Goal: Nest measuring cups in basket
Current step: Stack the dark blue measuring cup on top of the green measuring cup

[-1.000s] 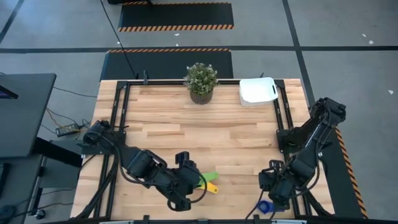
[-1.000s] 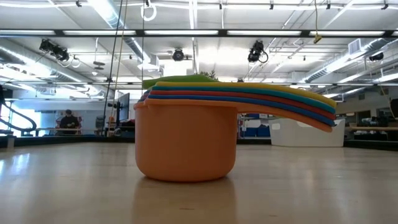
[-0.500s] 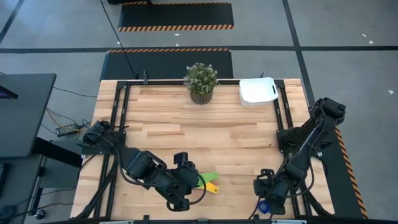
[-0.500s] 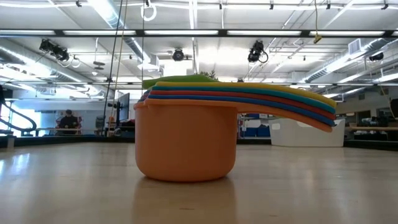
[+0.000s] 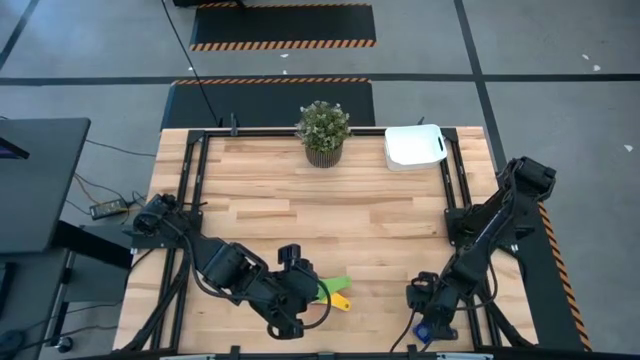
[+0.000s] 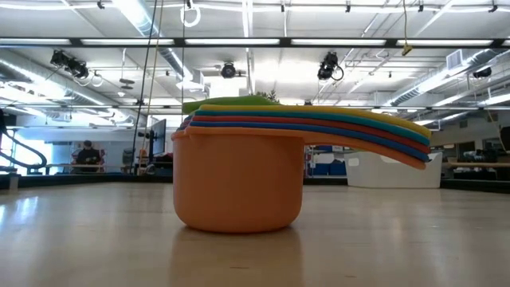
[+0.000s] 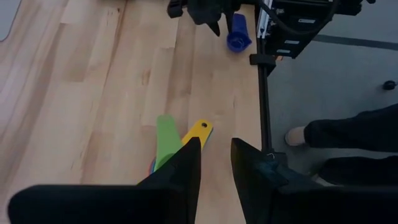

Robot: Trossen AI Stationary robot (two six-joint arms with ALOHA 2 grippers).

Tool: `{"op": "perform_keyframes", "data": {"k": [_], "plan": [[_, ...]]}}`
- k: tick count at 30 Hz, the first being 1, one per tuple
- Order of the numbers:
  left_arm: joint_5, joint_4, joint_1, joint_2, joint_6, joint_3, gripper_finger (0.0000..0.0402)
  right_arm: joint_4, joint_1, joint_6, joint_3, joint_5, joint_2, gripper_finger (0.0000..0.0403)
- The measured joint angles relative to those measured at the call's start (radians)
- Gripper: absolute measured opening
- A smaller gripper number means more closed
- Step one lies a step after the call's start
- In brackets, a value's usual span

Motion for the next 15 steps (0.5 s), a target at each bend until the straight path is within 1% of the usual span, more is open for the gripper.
{"op": "perform_keyframes", "data": {"k": [3, 5, 11, 15], "plan": [[0.0, 0.0, 0.0, 0.0, 0.0, 0.0, 0.0095, 0.053, 0.0, 0.001, -0.027, -0.025, 0.0, 0.0122], [0.0, 0.0, 0.0, 0.0, 0.0, 0.0, 0.0095, 0.058, 0.0, 0.017, -0.04, -0.034, 0.0, 0.0122], [0.0, 0.0, 0.0, 0.001, 0.0, 0.0, 0.0095, 0.076, 0.015, 0.026, -0.064, -0.042, 0.0, 0.0122], [-0.001, 0.001, 0.0, 0.001, 0.0, 0.0, 0.0095, 0.126, 0.022, 0.053, -0.093, -0.041, 0.0, 0.0122]]}}
